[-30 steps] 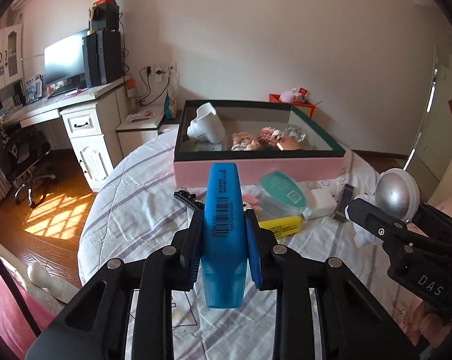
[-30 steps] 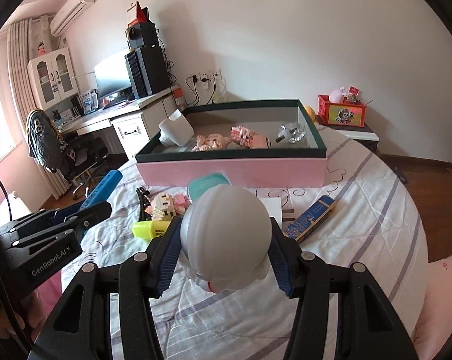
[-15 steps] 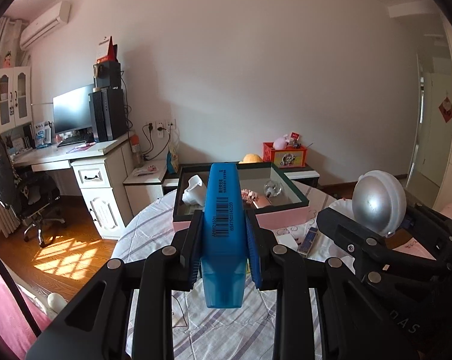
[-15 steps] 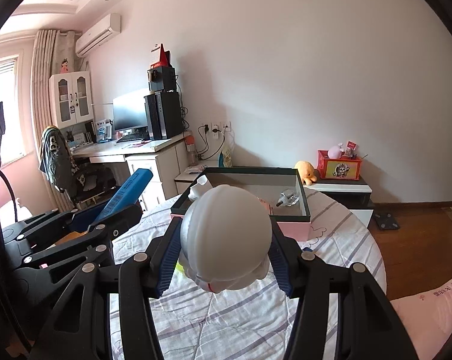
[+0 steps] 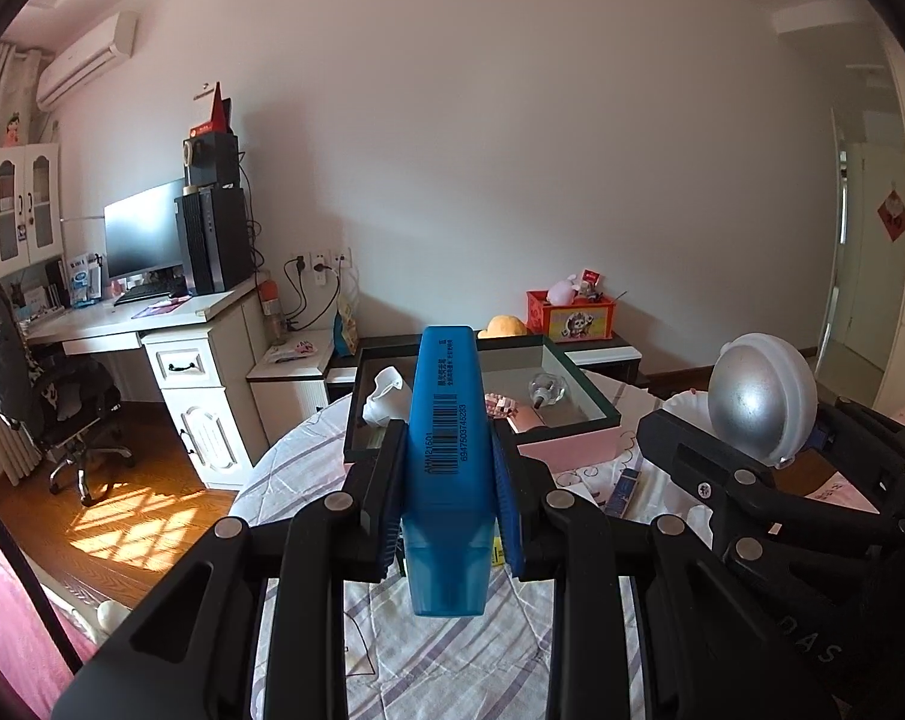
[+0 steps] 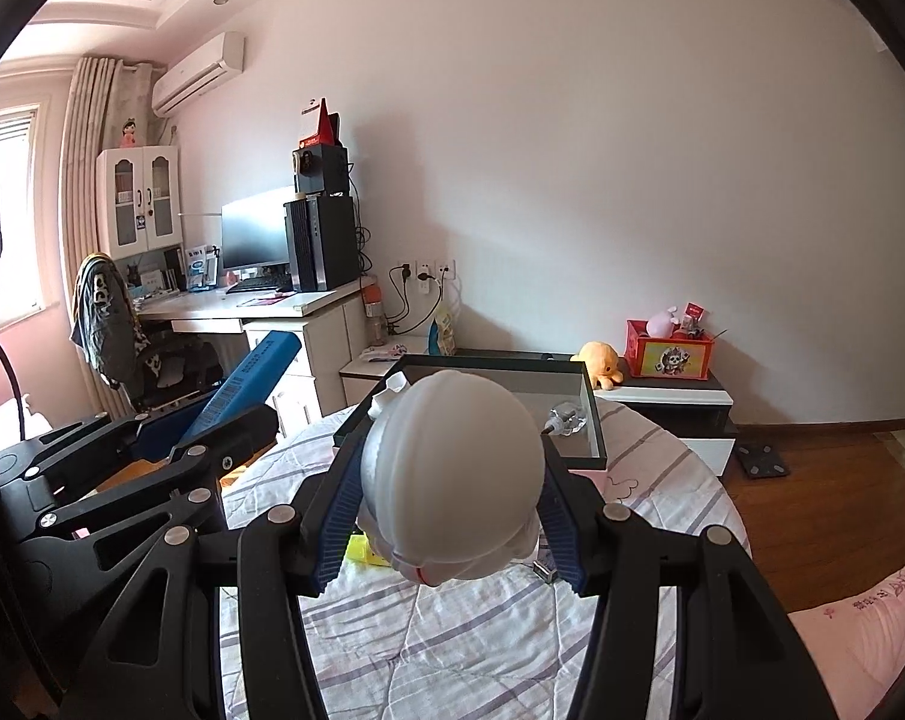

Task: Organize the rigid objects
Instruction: 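Carry the lamp and the blue highlighter over the box and lower them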

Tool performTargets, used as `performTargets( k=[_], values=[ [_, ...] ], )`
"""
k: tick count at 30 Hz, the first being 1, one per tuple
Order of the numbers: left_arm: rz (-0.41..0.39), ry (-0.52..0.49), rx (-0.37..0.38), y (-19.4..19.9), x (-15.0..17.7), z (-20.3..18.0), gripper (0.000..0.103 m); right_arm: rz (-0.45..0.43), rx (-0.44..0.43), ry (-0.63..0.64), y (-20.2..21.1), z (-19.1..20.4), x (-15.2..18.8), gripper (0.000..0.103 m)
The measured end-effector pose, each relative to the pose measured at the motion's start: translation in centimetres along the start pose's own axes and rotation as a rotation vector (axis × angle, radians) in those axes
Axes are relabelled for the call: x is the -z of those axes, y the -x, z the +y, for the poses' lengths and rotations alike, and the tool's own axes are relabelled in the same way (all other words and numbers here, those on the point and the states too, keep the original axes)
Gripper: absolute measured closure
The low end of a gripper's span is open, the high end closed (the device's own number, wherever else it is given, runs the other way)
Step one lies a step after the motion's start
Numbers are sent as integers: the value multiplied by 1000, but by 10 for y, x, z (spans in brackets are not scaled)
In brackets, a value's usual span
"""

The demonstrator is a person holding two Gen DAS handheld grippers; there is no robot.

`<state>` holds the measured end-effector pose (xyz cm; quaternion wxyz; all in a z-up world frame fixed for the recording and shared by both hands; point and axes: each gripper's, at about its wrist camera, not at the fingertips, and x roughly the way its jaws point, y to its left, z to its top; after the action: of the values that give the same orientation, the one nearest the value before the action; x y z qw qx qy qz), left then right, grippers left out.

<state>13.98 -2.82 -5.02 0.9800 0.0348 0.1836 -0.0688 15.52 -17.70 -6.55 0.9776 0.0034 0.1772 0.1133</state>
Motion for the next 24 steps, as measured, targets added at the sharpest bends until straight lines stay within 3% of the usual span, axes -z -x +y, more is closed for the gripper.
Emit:
performTargets(
  k=[5, 11, 16, 24],
  values=[
    [26, -20, 8, -35, -7, -2, 76, 14, 9, 5, -20, -8, -6, 47],
    [107, -19, 56, -118, -30, 5, 76, 51, -2, 28, -73, -26, -24, 47],
    [216, -29, 36, -200, -38, 10, 76, 105, -4, 37, -138, -44, -40, 47],
    [426, -33, 56, -301, -25, 16, 76, 283, 24, 33, -242, -68, -33, 47]
  ],
)
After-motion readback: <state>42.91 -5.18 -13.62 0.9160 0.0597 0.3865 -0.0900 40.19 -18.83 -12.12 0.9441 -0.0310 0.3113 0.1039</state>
